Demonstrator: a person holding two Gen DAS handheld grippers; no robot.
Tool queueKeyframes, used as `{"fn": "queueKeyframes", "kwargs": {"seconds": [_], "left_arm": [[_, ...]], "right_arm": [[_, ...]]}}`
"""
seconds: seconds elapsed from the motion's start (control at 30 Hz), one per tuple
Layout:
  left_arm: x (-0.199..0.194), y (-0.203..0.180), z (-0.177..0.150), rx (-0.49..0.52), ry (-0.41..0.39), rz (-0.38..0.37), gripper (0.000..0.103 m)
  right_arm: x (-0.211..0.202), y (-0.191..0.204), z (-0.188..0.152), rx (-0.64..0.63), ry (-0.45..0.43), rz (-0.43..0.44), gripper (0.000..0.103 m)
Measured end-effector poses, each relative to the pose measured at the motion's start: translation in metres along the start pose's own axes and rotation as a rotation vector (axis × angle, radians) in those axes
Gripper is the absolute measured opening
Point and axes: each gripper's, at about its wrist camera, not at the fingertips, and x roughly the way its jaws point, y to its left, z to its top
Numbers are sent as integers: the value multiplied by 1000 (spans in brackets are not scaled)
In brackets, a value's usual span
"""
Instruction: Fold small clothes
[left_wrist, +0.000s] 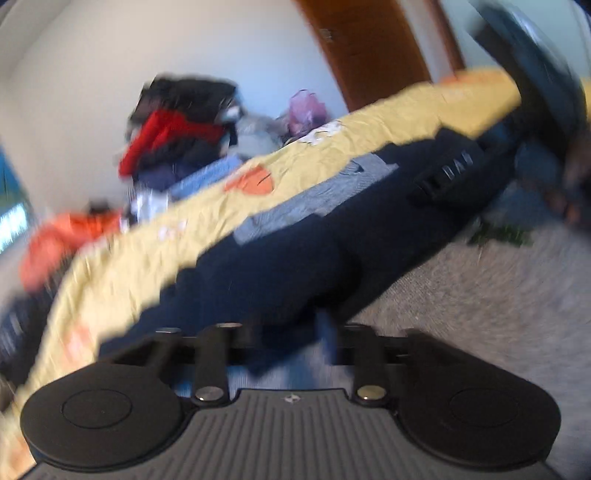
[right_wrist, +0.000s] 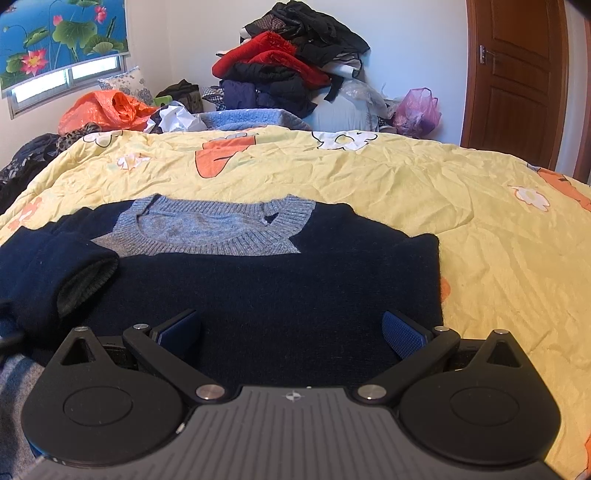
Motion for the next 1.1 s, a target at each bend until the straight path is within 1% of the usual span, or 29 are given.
{"fn": "queueKeyframes", "kwargs": {"seconds": [0.03,0.07,0.1,0.2,0.23,0.27,0.3,0.33,0.4,0.47,0.53,0.6,0.63,0.67,0.7,0.73,0.77,0.8,0.83,0.87,0.9,0.93,0.97,1.03,1.1], "left_arm": [[-10,4,-4,-65,-9,-2,90],[-19,16,-12,-143,-24,-12,96],[-28,26,-21,-210,-32,-37,97],[-40,46,-51,-356,38,-119,97],[-44,52,-62,-394,50,-151,97],[-51,55,-73,-409,65,-167,97],[-59,55,-80,-391,81,-171,97],[-69,55,-85,-354,96,-168,97],[-89,57,-94,-263,102,-186,97],[-108,59,-104,-151,134,-208,97],[-127,60,-120,-38,164,-196,97],[-141,68,-130,-7,177,-194,97],[-142,72,-132,-7,181,-190,97],[-148,78,-135,-19,175,-173,97],[-153,84,-137,-40,160,-151,97],[-155,88,-136,-70,141,-124,97],[-153,93,-130,-107,120,-95,97],[-152,97,-125,-151,98,-69,97],[-151,99,-119,-196,74,-51,97],[-149,101,-111,-243,48,-45,97],[-145,102,-102,-289,24,-51,97],[-139,102,-94,-341,5,-64,97],[-131,100,-86,-392,-5,-81,97],[-114,94,-70,-484,-27,-123,97],[-92,83,-60,-527,-35,-173,97]], "right_arm": [[-1,0,0,5,-2,3,103],[-1,0,0,8,-3,4,103],[-1,0,0,7,-3,4,103],[0,3,0,-17,7,-12,103],[0,6,1,-31,10,-21,103],[-2,10,4,-35,13,-36,103],[-6,15,7,-22,9,-34,103],[-12,19,10,3,-7,2,103],[-22,30,17,52,-27,112,103],[-23,47,25,60,6,194,103],[-17,63,30,57,52,251,103],[-10,77,32,68,89,300,103],[-7,83,32,77,97,317,101],[-5,88,32,84,99,334,97],[-2,93,32,81,108,347,89],[1,98,32,77,119,351,84],[4,102,31,77,127,345,81],[6,106,31,74,129,337,74],[6,110,31,64,129,336,61],[6,115,31,49,133,335,53],[7,118,32,36,139,325,36],[7,119,32,34,143,324,23],[6,117,34,44,141,337,18],[-1,113,39,63,112,347,17],[-16,103,48,76,63,351,16]]}}
